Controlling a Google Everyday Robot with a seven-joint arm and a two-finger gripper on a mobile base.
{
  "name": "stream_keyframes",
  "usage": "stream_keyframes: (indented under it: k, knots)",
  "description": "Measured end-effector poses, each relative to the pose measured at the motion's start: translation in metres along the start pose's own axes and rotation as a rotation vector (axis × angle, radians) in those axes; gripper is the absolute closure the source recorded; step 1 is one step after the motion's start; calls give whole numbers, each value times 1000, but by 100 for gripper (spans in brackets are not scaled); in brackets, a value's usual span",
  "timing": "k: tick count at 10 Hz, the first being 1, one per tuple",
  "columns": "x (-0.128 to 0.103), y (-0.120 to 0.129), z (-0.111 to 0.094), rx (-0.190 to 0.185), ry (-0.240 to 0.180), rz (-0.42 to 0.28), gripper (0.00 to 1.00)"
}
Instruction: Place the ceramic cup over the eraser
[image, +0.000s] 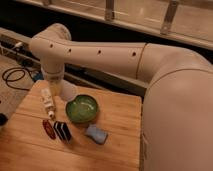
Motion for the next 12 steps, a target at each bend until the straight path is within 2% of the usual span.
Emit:
stream_keyframes:
  k: [3,4,5,6,7,8,9,11,12]
  knots:
    - [0,0,0,1,1,-1,100]
    - [1,0,2,-5,3,1,100]
    - [5,-2,4,-26,18,11,100]
    - [9,-1,10,-73,34,27,100]
    - [14,2,18,-137,47,40,100]
    - [21,7,24,-171,50,56,100]
    - [32,12,23,-173,51,78,100]
    - [45,23,8,-145,-8,119,100]
    - [52,28,-3,-115,-67,138,100]
